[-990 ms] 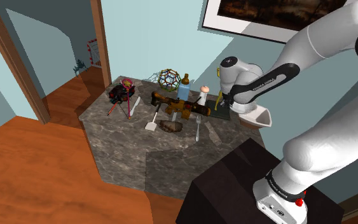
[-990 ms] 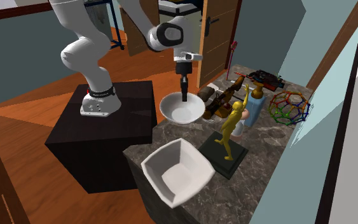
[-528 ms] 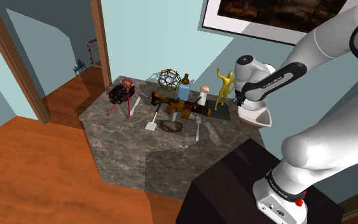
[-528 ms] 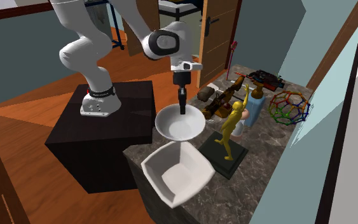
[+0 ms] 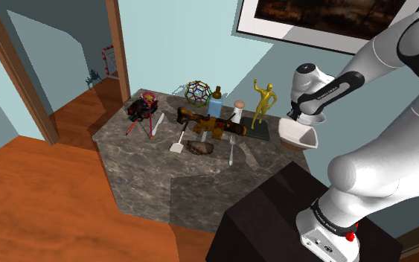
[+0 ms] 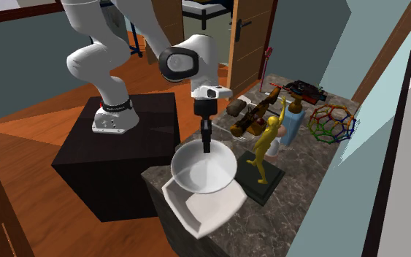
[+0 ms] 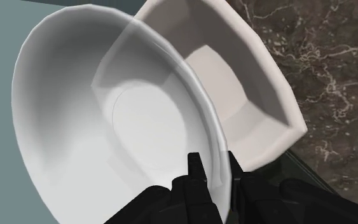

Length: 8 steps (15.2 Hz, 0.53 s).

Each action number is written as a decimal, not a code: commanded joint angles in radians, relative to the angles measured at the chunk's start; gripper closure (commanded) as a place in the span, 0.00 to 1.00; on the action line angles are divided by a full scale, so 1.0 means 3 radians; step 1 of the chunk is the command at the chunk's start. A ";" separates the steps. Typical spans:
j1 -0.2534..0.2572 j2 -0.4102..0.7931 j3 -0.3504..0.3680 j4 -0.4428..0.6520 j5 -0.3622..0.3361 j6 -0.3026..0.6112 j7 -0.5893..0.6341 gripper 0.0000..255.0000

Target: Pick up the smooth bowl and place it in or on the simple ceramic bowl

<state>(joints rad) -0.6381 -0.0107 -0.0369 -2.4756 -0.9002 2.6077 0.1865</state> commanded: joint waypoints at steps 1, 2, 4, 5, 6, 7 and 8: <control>-0.0045 0.0071 -0.0045 0.0035 -0.0061 0.0071 -0.0017 1.00; -0.0049 0.0112 -0.0049 0.0037 -0.0114 0.0099 0.0038 1.00; -0.0054 0.0195 -0.0059 0.0044 -0.0224 0.0154 0.0152 1.00; -0.0056 0.0238 -0.0065 0.0050 -0.0280 0.0180 0.0211 1.00; -0.0057 0.0281 -0.0072 0.0056 -0.0337 0.0206 0.0270 1.00; -0.0057 0.0325 -0.0079 0.0063 -0.0395 0.0231 0.0330 1.00; -0.0056 0.0369 -0.0087 0.0072 -0.0454 0.0255 0.0391 1.00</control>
<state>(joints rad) -0.6549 0.0837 -0.0608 -2.4604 -1.0187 2.6764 0.2858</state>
